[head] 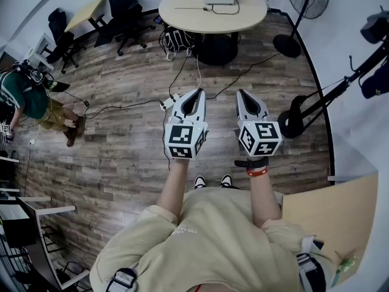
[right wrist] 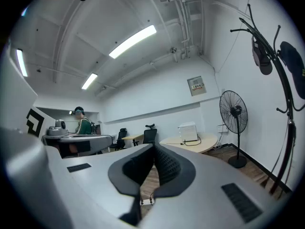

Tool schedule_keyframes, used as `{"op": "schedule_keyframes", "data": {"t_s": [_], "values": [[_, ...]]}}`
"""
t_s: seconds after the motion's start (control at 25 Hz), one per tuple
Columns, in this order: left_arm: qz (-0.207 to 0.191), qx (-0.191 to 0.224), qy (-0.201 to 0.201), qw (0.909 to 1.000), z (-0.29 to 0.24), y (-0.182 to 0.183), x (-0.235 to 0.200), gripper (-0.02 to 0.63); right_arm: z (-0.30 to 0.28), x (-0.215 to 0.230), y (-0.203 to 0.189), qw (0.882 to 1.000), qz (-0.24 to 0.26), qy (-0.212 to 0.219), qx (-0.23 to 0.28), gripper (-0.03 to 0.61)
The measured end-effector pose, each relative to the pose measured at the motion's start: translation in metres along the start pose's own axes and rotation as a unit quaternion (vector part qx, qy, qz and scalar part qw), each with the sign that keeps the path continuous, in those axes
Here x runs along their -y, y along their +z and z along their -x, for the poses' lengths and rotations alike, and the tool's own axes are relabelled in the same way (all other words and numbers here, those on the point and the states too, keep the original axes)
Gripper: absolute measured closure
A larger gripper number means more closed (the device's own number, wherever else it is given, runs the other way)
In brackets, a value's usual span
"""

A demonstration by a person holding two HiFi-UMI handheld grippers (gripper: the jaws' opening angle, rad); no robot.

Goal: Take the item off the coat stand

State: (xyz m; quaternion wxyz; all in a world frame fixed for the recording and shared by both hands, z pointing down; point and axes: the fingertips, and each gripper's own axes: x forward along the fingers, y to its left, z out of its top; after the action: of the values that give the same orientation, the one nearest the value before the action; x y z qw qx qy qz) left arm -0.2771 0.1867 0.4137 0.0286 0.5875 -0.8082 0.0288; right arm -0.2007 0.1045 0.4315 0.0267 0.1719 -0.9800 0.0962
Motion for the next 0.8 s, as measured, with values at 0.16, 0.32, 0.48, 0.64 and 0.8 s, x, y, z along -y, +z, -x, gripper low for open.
{"op": "schedule_keyframes", "data": {"t_s": [0.16,0.32,0.48,0.64,0.8], "values": [[-0.003,0.001,-0.006,1.0000,-0.015,0.004,0.021,0.589,0.009,0.020,0.005,1.000,0.008,-0.003,0.000,0.561],[-0.003,0.006,-0.015,0.9999,-0.037,0.007,0.048,0.589,0.015,0.052,0.008,1.000,0.004,-0.015,-0.005,0.561],[-0.004,-0.005,-0.043,0.9991,-0.065,-0.001,0.082,0.589,0.023,0.096,0.004,0.999,-0.022,-0.044,-0.010,0.561],[-0.016,-0.015,-0.100,0.9947,-0.099,0.002,0.114,0.589,0.026,0.127,0.004,0.997,-0.037,-0.067,-0.014,0.561],[-0.006,-0.007,-0.154,0.9881,-0.149,0.011,0.148,0.589,0.029,0.174,0.008,0.993,-0.041,-0.107,-0.010,0.561]]}}
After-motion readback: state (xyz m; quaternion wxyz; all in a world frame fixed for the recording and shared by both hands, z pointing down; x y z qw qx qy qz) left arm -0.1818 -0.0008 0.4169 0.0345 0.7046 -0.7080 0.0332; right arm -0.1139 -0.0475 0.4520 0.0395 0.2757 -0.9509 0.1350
